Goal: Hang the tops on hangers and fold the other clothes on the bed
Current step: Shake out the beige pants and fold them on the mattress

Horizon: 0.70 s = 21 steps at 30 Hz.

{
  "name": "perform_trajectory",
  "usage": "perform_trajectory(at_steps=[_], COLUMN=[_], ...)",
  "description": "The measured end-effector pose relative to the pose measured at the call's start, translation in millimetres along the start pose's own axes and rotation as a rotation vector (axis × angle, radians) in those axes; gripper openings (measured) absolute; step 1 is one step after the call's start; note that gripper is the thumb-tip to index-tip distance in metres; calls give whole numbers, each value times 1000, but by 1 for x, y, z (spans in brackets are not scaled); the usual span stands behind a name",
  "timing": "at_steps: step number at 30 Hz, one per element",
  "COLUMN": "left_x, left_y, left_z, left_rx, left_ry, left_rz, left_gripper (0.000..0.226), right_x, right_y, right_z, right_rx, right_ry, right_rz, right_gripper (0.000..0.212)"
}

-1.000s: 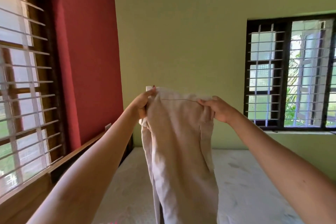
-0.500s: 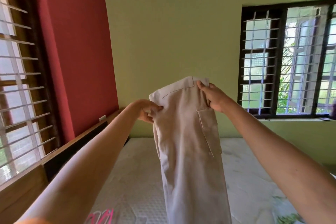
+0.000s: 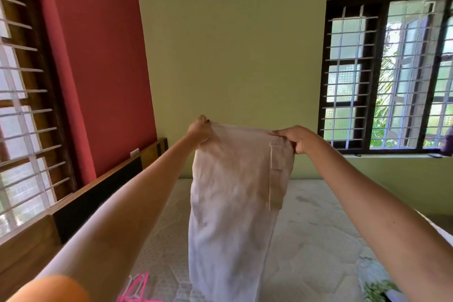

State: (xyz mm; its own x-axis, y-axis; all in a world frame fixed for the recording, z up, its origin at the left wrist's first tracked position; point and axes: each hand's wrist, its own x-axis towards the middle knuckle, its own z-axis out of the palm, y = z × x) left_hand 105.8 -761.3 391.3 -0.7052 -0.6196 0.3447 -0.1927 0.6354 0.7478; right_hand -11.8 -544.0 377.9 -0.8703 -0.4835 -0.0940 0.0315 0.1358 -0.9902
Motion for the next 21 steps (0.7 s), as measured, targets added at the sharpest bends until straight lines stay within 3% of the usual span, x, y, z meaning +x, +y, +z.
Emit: perform_trajectory(at_steps=[3,6,10,12,14,17,21], left_x=[15,14,12,14,13,22,49], left_y=[4,2,-4,-12,-16,-23,-38], left_z=[-12,-25,-32,-38,-40,-26,1], left_rx=[-193,-467,-497,-343,-7,361,513], left_ry=[-79,-242,-292,-495,-697,-702,-622], left_rz=[-206,-397,-347,-238,-133,-85,-58], left_gripper=[15,17,11,33,39,37,22], right_x=[7,7,11,19,28,40,76], right_y=[-3,-7,-7,-7,-10,-13,-6], right_z=[-5,-18,-31,-33,-31,-27,-26], right_rx=[102,235,5,-198,-463,-869,-1143], right_ry=[57,-78,-348,-399,-402,-453,-427], right_rz=[-5,-70,-164,-176,-189,-164,-56], right_gripper=[21,13,48,56,60,52,29])
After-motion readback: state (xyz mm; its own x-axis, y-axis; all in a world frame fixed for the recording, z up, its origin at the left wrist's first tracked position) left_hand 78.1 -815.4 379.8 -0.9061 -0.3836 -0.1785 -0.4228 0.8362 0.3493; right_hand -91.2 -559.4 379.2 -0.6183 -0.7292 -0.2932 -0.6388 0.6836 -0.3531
